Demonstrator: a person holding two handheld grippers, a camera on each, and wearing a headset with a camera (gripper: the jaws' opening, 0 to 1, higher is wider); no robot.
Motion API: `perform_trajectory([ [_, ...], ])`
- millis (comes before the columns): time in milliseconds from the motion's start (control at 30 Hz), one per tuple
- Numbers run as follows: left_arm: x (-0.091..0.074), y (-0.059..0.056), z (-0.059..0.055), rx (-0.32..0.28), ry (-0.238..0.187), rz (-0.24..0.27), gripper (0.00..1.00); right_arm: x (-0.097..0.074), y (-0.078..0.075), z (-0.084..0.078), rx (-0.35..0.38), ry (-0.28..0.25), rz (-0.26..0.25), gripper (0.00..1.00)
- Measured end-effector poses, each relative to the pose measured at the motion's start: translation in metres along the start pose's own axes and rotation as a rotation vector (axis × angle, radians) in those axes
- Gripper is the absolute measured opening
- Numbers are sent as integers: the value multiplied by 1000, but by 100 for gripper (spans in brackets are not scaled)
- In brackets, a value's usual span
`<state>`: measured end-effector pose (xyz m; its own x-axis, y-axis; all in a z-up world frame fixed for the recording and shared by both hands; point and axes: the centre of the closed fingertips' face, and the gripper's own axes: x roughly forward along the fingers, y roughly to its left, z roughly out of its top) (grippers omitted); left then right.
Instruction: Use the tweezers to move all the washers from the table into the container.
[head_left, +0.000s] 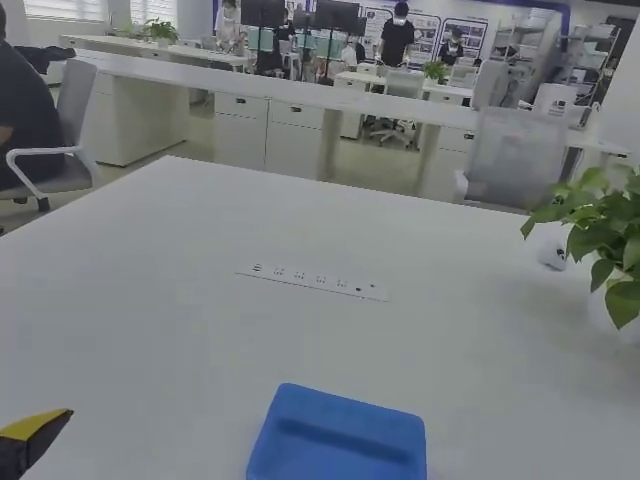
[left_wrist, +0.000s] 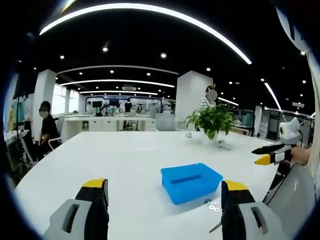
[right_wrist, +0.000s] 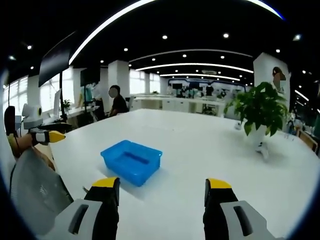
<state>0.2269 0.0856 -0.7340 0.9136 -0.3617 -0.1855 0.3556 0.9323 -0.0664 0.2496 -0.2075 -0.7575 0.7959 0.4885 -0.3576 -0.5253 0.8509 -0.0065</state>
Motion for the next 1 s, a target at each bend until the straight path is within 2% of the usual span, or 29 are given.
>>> perform_trajectory([
  [133,2,-5,-1,0,8,-23,95,0,1,0,-9,2,3,67],
  [267,3,-7,-4,11,26,-35,95,-1,-3,-1,-4,3,-16,68],
  [700,1,-3,-6,3,38,-23,94,4,13,-5,-103,45,38,64],
  [867,-1,0,-5,21,38,-8,90,2,10,-4,-120,44,21,64],
  [1000,-1,1,-7,1,44,-10,89,2,9,-6,-101,51,20,63],
])
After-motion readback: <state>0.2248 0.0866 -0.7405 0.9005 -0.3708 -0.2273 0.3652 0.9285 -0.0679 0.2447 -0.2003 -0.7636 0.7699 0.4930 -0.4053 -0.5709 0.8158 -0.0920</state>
